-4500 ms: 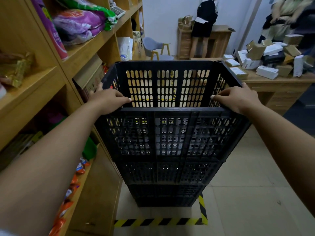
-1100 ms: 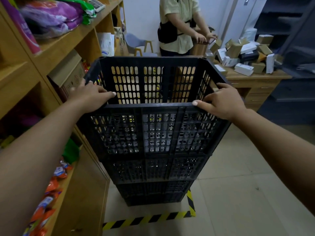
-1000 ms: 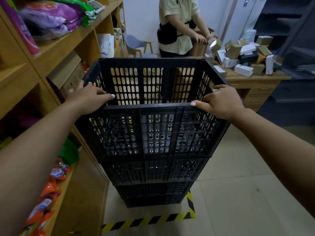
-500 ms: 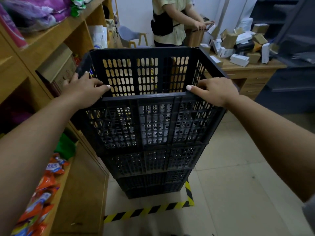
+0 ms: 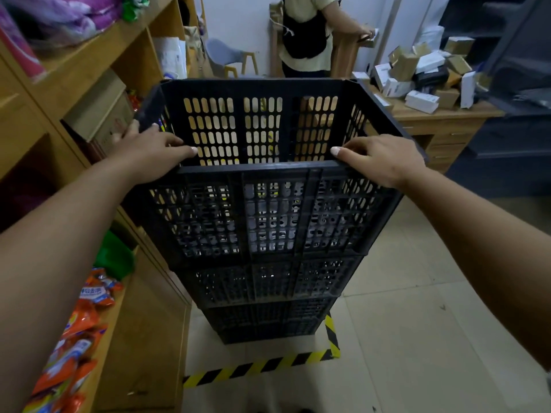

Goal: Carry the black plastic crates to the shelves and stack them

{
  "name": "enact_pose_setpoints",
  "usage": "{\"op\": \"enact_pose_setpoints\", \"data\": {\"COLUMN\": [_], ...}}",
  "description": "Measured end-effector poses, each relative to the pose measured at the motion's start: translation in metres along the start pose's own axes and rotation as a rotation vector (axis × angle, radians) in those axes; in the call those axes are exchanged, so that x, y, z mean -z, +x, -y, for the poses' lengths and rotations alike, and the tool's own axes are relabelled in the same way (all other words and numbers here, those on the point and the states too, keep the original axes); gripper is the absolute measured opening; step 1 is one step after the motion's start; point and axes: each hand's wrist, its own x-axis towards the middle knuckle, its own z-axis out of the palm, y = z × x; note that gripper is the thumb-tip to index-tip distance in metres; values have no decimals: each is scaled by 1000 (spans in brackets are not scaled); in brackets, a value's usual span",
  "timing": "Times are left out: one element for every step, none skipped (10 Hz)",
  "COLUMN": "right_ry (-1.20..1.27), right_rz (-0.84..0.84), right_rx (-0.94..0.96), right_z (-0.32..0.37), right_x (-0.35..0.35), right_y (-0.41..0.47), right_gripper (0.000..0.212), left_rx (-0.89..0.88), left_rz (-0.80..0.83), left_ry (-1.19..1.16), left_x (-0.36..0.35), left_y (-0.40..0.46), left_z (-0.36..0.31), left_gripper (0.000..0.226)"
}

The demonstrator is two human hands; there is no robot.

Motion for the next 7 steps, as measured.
{"op": "enact_pose_setpoints", "data": {"right_ry": [-6,-6,-12,85,257,330,434], "right_rz": [7,20,49,60,28,-38,-203], "right_rx": [-25,-57,-71,-89,-120,-107,-97], "right_z": [3,6,11,14,18,14,7], "right_x": [3,7,12,16,30,54,100], "right_y": [-2,-5,-6,-8,-15,-23,-31], "right_gripper": [74,72,72,60,39,32,32], "left_rx": [-13,-11,0,2,61,149,231], "left_rz": [-16,-17,-83,-228,-294,-312,-301], "left_ry": [1,-11,40,119,51,-203,-405], "left_x": [0,-2,1,7,15,32,57], "left_y": [-1,-2,-7,-17,-29,-37,-40], "left_z": [-1,-1,-3,-10,-20,-36,-64], "left_gripper": [62,56,57,59,62,66,84]}}
